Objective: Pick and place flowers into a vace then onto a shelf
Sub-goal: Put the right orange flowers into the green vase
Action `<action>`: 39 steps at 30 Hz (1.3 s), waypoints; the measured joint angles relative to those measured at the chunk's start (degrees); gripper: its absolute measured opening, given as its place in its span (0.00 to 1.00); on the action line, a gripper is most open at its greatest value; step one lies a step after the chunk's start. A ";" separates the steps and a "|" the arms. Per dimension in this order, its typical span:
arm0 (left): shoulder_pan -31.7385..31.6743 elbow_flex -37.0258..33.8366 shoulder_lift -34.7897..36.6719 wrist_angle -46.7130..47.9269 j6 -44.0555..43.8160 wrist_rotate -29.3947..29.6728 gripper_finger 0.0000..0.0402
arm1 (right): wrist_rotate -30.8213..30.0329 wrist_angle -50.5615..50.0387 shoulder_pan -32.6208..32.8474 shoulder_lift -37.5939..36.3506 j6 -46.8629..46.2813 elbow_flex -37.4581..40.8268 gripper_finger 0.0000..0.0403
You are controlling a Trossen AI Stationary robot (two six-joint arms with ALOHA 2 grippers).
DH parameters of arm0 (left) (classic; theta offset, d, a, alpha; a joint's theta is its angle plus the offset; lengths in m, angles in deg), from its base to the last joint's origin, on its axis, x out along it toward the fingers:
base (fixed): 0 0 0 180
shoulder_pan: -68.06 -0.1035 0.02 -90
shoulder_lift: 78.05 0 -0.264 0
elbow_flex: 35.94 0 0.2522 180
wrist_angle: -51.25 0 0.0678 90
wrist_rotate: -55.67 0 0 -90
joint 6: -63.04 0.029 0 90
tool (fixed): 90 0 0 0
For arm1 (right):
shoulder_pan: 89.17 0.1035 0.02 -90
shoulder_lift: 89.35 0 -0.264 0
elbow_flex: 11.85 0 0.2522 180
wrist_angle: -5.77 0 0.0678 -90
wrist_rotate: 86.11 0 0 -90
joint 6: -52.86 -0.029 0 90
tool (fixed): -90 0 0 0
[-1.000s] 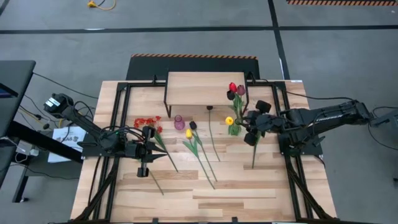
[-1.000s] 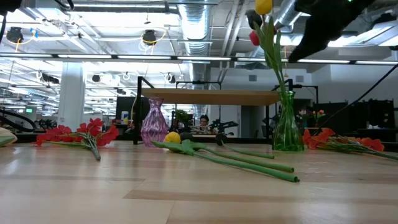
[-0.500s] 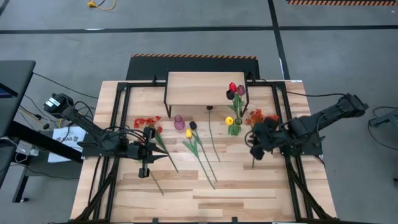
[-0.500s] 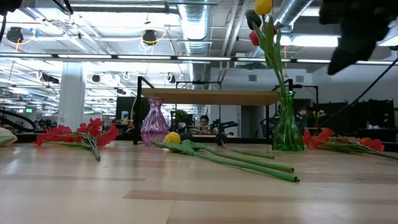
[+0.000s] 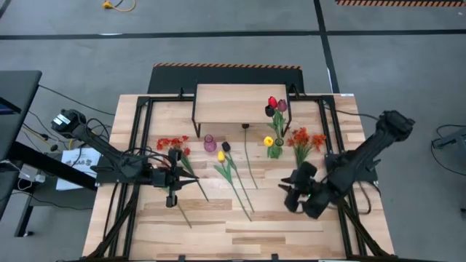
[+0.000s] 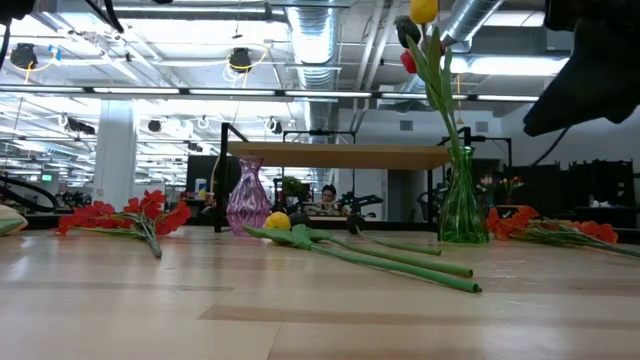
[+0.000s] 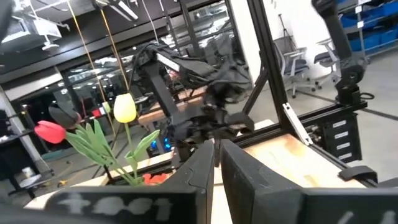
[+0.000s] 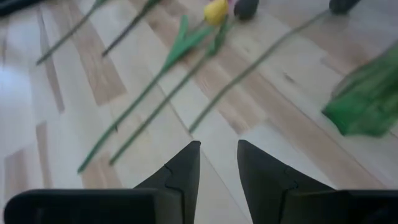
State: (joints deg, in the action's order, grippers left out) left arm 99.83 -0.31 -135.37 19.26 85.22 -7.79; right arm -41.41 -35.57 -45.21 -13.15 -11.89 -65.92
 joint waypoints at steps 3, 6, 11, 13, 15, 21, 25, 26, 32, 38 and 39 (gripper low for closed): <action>0.02 0.00 0.00 -1.31 -0.18 -0.35 0.04 | -5.03 5.46 0.98 5.54 -0.37 0.00 0.25; 0.02 1.41 0.00 -2.22 -5.33 -0.77 0.04 | -7.68 10.24 1.41 10.32 -0.33 0.02 0.25; 0.02 5.64 -0.02 7.68 -13.74 -7.40 0.04 | -7.95 11.60 1.43 14.76 -2.23 0.04 0.25; 0.04 6.49 -0.39 11.57 -16.05 -11.83 0.04 | -7.95 11.62 1.42 15.72 -3.36 0.04 0.25; 0.04 6.53 -0.98 12.65 -18.40 -13.94 0.04 | -7.62 11.49 1.42 16.25 -4.22 0.04 0.25; 0.42 5.15 -2.33 16.35 -24.79 -15.22 0.04 | -5.88 11.88 2.14 16.90 -5.21 0.02 0.25; 0.43 4.90 -1.91 15.92 -23.21 -10.60 0.04 | -6.13 11.46 3.58 16.90 -7.28 0.04 0.25; 0.44 4.87 -1.46 16.07 -22.08 -9.12 0.04 | -6.12 11.39 3.92 16.90 -7.30 0.04 0.25; 0.44 4.85 -0.44 15.85 -17.88 -1.22 0.04 | -6.23 11.39 5.53 16.94 -9.88 0.04 0.25; 0.35 4.85 -2.61 14.86 -17.31 -8.36 0.04 | -7.32 10.72 6.71 17.88 -10.41 0.02 0.25; 0.35 4.85 -3.22 14.17 -17.94 -9.58 0.04 | -7.30 10.24 6.61 17.88 -10.75 0.02 0.25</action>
State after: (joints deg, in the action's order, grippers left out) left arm 100.18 4.55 -138.59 33.43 67.28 -17.36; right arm -48.71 -25.33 -38.60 4.74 -22.64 -65.90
